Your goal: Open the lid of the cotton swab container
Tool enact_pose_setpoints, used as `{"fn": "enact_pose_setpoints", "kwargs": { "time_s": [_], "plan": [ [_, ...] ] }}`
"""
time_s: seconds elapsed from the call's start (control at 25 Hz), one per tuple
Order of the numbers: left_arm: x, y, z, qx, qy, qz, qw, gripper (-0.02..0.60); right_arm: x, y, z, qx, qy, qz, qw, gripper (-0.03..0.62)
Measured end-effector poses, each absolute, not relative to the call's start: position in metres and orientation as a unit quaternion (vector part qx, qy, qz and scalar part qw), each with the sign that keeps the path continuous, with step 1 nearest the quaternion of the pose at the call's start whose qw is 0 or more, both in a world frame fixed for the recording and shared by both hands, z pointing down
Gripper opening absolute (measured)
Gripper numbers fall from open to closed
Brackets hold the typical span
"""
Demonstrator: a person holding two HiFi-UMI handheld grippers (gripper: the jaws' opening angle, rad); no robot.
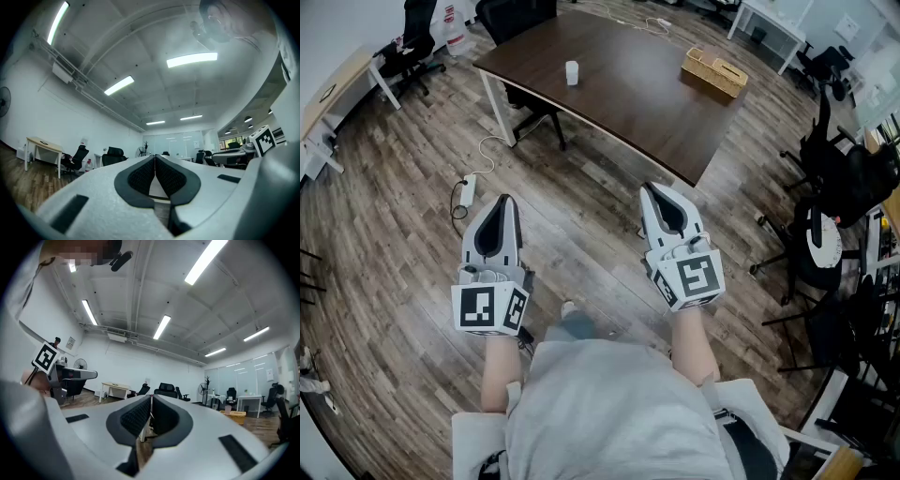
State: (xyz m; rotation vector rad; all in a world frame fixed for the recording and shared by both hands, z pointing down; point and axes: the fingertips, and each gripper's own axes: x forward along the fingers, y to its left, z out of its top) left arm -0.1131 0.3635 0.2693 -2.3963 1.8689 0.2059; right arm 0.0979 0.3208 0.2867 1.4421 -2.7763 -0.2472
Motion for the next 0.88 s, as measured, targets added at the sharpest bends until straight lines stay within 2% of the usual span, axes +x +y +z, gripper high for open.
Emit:
{"fn": "enact_pose_setpoints", "kwargs": {
  "time_s": [0.6, 0.88],
  "plan": [
    [-0.140, 0.319, 0.271, -0.791, 0.606, 0.064, 0.049, 0.010, 0.068, 0.278, 0.290, 0.471, -0.878, -0.081, 0.004, 0.017],
    [-0.174, 0.288, 0.275, -0.781, 0.619, 0.064, 0.048, 0.009, 0.052, 0.250, 0.287, 0.490, -0.869, -0.072, -0.023, 0.017]
  ]
}}
